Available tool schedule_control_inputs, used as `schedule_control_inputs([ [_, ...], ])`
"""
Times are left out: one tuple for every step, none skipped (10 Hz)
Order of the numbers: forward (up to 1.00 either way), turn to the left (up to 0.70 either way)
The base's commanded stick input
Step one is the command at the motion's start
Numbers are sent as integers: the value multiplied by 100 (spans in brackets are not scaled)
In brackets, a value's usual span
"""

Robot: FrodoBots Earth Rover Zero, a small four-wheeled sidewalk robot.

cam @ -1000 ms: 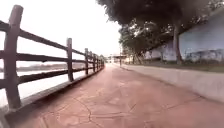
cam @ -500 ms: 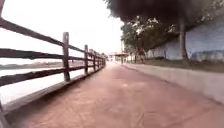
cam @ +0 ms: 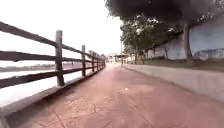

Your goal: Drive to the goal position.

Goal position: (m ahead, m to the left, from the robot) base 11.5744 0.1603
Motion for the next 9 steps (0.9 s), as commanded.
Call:
schedule_control_inputs([
  [70,0],
  [70,0],
  [70,0],
  [70,0],
  [70,0],
  [70,0],
  [70,0],
  [70,0],
  [70,0],
])
